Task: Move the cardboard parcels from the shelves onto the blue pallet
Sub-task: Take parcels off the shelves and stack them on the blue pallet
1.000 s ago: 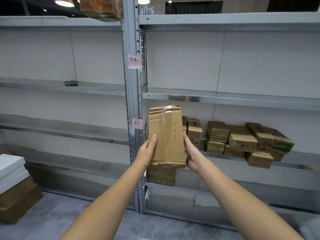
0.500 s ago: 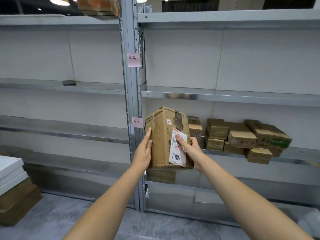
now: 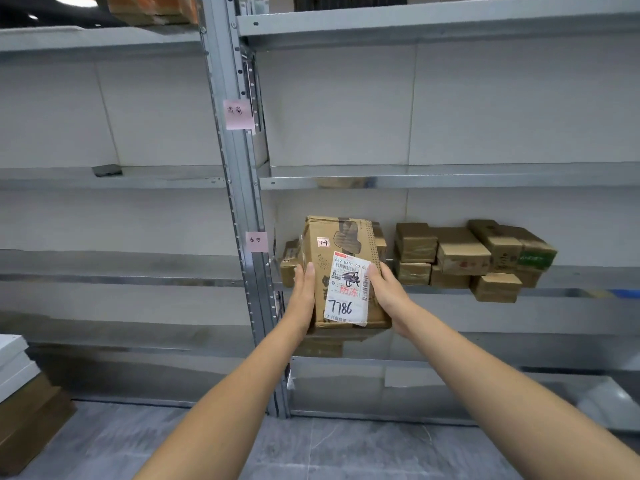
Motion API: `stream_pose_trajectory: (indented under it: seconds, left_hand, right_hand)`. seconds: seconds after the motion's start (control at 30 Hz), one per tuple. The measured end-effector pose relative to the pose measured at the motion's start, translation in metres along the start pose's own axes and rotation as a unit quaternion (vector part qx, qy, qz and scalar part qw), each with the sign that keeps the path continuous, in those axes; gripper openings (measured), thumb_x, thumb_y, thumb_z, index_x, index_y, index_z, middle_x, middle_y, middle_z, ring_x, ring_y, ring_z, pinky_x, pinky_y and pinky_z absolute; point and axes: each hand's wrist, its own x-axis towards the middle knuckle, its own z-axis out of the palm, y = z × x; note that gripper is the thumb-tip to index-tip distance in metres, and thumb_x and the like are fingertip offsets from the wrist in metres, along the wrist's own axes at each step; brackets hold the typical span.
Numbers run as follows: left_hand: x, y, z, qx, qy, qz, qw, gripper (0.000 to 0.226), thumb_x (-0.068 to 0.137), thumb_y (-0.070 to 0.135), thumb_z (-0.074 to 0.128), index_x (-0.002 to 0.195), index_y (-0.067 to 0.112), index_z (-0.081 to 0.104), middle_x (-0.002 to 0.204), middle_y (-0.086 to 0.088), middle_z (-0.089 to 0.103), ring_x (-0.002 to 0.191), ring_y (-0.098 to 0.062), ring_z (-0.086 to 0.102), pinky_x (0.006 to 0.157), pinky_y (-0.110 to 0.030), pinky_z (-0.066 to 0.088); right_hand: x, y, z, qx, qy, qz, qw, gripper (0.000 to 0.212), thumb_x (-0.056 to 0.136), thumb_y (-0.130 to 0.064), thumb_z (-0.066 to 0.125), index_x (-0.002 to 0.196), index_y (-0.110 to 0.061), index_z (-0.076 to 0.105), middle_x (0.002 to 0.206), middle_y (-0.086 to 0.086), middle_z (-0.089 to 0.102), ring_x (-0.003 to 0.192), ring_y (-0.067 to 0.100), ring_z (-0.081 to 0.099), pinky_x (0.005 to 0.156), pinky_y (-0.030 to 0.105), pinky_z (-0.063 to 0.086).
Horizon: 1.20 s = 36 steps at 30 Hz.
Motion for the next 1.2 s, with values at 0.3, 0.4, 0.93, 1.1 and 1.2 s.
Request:
stream_pose_trajectory:
  seconds: [0.3, 0.4, 0.93, 1.1, 1.2]
  left_hand:
    - [-0.006, 0.002, 0.126, -0.011, -0.088, 0.003, 0.996, 0.113, 0.062, 0.095, 0.037, 0.155, 0.032, 0.025, 0.159, -0.003, 0.034, 0.143, -0.028, 0.037, 0.116, -0.056, 0.03]
    - [-0.017, -0.002, 0.19, -0.008, -0.134, -0.011, 0.991, 0.111, 0.064, 0.092, 0.038, 0.155, 0.032, 0.025, 0.155, -0.005, 0.04, 0.139, -0.029, 0.043, 0.115, -0.055, 0.032]
    - [-0.133, -0.041, 0.545, -0.038, -0.384, -0.038, 0.922, 0.105, 0.07, 0.089, 0.044, 0.154, 0.028, 0.028, 0.155, -0.007, 0.041, 0.139, -0.03, 0.044, 0.115, -0.054, 0.033]
    - [-0.135, -0.047, 0.617, -0.036, -0.417, -0.044, 0.907, 0.1, 0.071, 0.089, 0.044, 0.153, 0.032, 0.031, 0.149, -0.006, 0.049, 0.133, -0.03, 0.051, 0.113, -0.055, 0.036]
    - [-0.125, -0.056, 0.655, -0.048, -0.434, -0.046, 0.898, 0.094, 0.072, 0.088, 0.046, 0.149, 0.035, 0.038, 0.144, -0.003, 0.055, 0.129, -0.029, 0.055, 0.111, -0.055, 0.038]
  right_hand:
    - [-0.039, 0.019, -0.123, 0.023, 0.089, -0.003, 0.996, 0.043, 0.105, -0.044, 0.024, 0.145, -0.032, 0.034, 0.136, -0.01, 0.051, 0.119, 0.01, 0.044, 0.1, 0.032, 0.032]
    - [-0.065, 0.032, -0.184, 0.021, 0.125, 0.022, 0.992, 0.045, 0.105, -0.042, 0.025, 0.149, -0.032, 0.03, 0.145, -0.005, 0.048, 0.134, 0.018, 0.042, 0.108, 0.04, 0.03]
    - [-0.246, 0.107, -0.504, 0.039, 0.367, 0.081, 0.926, 0.05, 0.103, -0.045, 0.033, 0.151, -0.035, 0.025, 0.153, -0.009, 0.039, 0.138, 0.017, 0.038, 0.107, 0.033, 0.033]
    - [-0.255, 0.122, -0.568, 0.065, 0.4, 0.095, 0.909, 0.055, 0.1, -0.051, 0.035, 0.152, -0.037, 0.022, 0.152, -0.004, 0.041, 0.136, 0.023, 0.043, 0.113, 0.049, 0.036]
    - [-0.249, 0.129, -0.6, 0.076, 0.408, 0.096, 0.905, 0.055, 0.1, -0.05, 0.036, 0.151, -0.037, 0.023, 0.149, -0.003, 0.046, 0.132, 0.023, 0.048, 0.11, 0.049, 0.04]
